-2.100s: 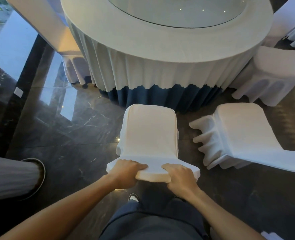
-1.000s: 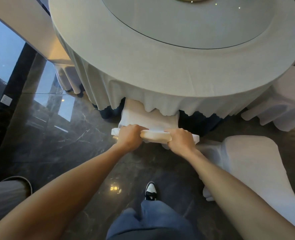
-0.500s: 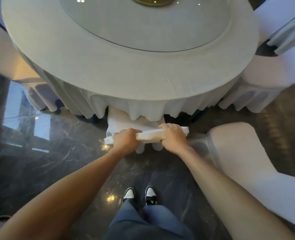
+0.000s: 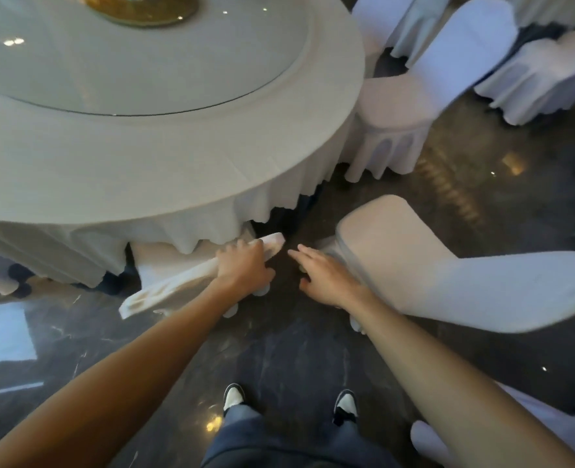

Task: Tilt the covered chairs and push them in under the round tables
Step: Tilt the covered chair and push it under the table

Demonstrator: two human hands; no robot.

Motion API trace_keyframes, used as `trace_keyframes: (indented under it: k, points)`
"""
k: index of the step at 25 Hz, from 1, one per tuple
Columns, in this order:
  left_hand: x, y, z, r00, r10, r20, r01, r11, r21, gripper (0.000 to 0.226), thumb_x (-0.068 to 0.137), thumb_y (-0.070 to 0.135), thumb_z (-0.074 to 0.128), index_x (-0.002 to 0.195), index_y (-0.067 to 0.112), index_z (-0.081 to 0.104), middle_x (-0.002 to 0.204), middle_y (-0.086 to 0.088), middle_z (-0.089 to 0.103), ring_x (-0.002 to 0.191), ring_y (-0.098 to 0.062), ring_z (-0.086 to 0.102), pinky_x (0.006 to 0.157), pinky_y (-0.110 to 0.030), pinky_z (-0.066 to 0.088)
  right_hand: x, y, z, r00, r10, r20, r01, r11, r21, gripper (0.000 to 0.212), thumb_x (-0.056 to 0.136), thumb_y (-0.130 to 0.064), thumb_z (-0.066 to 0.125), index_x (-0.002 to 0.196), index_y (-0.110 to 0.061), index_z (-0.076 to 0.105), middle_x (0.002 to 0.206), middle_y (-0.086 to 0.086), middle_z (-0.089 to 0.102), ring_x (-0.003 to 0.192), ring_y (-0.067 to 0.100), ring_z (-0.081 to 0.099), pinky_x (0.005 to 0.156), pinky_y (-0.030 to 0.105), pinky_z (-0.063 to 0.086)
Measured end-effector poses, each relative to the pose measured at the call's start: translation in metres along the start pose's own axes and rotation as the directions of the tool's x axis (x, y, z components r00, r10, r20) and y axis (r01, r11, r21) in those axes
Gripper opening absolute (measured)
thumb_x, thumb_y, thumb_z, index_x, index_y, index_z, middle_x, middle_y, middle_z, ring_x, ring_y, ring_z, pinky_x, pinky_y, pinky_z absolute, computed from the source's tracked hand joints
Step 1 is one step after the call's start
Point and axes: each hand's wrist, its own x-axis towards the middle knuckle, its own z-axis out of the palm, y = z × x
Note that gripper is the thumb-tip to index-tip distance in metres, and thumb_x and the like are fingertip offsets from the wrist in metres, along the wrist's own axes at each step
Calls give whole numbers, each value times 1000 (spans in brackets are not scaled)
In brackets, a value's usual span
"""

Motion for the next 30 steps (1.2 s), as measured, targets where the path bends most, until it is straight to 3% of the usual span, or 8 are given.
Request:
trace_keyframes:
  k: [2, 6, 11, 15, 20, 23, 26, 30]
  points:
    - [5, 50, 7, 996, 92, 14, -92, 995, -23, 53, 82, 43, 66, 128, 20, 53, 117, -7, 60, 108, -29, 58, 96, -47, 47, -26, 52, -11, 996, 94, -12, -93, 995, 20, 69, 91, -17, 62, 152, -25, 31, 159, 3, 27, 141, 24, 34, 109, 40, 37]
    - [4, 177, 41, 957, 251, 145, -230, 962, -149, 59, 80, 44, 63, 134, 23, 50, 122, -4, 61, 109, -26, 60, 94, -47, 50, -84, 170, -37, 985, 158, -68, -159, 987, -16, 64, 92, -20, 59, 151, -18, 33, 159, 10, 25, 143, 28, 27, 113, 40, 29]
    - [-5, 351, 86, 953, 255, 161, -236, 963, -130, 65, 84, 38, 63, 143, 21, 41, 134, -8, 56, 119, -28, 55, 96, -42, 45, -153, 319, -74, 966, 188, -178, -193, 981, -14, 65, 92, -22, 57, 151, -19, 30, 159, 12, 26, 145, 31, 23, 116, 44, 28]
    - [-14, 464, 113, 950, 235, 205, -200, 964, -176, 70, 86, 43, 64, 146, 24, 35, 139, -4, 52, 120, -26, 54, 99, -44, 50, -213, 417, -107, 962, 205, -181, -211, 978, -11, 64, 93, -21, 56, 151, -16, 30, 157, 13, 29, 142, 32, 26, 115, 45, 29]
    - [-3, 557, 128, 928, 267, 260, -226, 958, -178, 82, 82, 58, 64, 149, 26, 29, 145, 0, 46, 127, -26, 48, 106, -45, 41, -250, 501, -132, 939, 274, -208, -276, 961, 20, 64, 93, -31, 61, 150, -19, 33, 155, 10, 34, 140, 30, 32, 114, 43, 29]
    - [14, 601, 131, 908, 327, 261, -286, 941, -182, 85, 79, 65, 62, 147, 27, 29, 146, 1, 45, 126, -25, 48, 101, -41, 43, -263, 533, -146, 941, 283, -185, -287, 958, 6, 68, 90, -23, 63, 150, -18, 32, 157, 11, 30, 142, 30, 29, 114, 43, 27]
    - [27, 634, 144, 873, 401, 278, -348, 911, -220, 84, 79, 66, 64, 146, 29, 30, 146, 1, 46, 124, -24, 50, 98, -38, 45, -270, 566, -148, 940, 318, -120, -321, 947, -1, 75, 83, -13, 60, 151, -20, 30, 160, 10, 24, 145, 29, 22, 116, 42, 25]
    - [35, 659, 177, 846, 384, 369, -328, 922, -207, 86, 76, 61, 68, 146, 27, 32, 143, -2, 48, 122, -25, 51, 98, -39, 47, -271, 610, -132, 973, 226, 44, -214, 957, -195, 75, 79, -7, 60, 148, -19, 34, 156, 10, 32, 146, 27, 20, 119, 44, 19]
